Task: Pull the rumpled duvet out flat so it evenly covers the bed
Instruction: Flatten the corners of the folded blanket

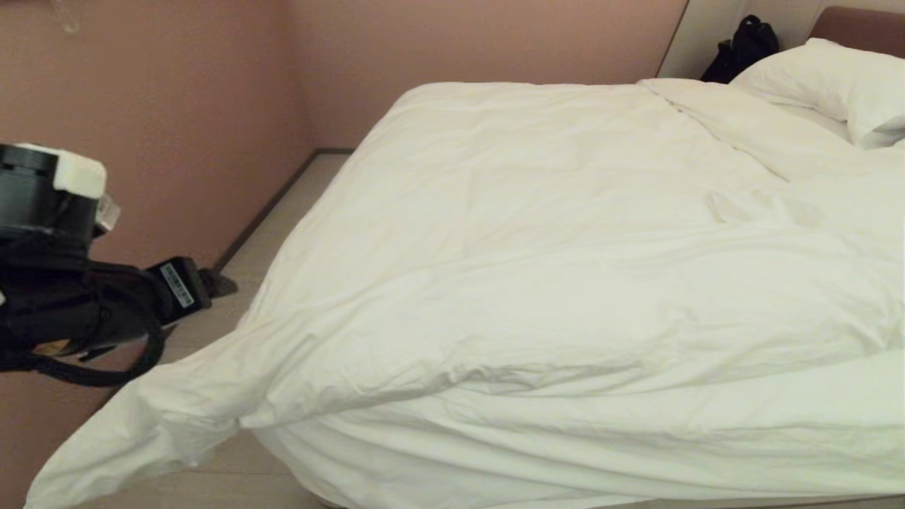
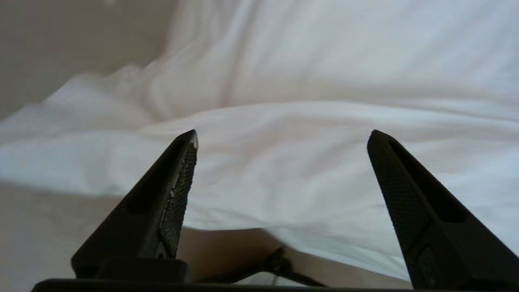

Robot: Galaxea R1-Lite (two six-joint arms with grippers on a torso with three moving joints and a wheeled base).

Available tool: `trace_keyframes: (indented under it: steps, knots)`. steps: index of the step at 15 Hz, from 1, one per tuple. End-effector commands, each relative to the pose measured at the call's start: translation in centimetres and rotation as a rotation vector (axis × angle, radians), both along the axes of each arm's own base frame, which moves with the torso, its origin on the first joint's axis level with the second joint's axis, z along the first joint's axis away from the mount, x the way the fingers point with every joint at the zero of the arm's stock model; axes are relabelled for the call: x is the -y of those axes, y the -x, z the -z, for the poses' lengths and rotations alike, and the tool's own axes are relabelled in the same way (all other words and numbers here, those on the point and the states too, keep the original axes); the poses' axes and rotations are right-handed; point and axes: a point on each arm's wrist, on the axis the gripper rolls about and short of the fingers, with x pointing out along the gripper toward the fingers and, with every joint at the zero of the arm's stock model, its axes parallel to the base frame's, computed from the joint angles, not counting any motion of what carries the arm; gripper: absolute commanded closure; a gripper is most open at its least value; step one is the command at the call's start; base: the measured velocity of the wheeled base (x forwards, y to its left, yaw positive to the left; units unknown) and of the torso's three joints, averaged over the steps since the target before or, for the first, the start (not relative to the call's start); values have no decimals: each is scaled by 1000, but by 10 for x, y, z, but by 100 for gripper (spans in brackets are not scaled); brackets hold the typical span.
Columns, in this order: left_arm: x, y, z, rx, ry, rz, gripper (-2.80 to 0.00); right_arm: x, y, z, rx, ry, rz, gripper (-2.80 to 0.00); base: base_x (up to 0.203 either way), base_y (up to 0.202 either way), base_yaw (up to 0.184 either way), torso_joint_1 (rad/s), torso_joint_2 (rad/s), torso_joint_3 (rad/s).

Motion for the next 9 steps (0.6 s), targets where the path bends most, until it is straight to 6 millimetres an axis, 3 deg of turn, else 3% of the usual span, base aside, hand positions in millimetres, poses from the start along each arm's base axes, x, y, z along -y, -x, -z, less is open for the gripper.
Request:
trace_keyframes:
  steps: [1,5,8,9]
  knots:
    - [0,5,-23,89,34,30,-280,0,0,0,-1,1,-1,0,0,0,0,0,0,0]
    - [6,-24,-30,93,81,122,-280,0,0,0,-1,1,-2,0,0,0,0,0,0,0]
    - [11,-36,-33,98,65,375,-280,0,0,0,-1,1,0,0,0,0,0,0,0,0]
    - [13,-38,-34,110,54,454,0,0,0,0,-1,1,0,0,0,0,0,0,0,0]
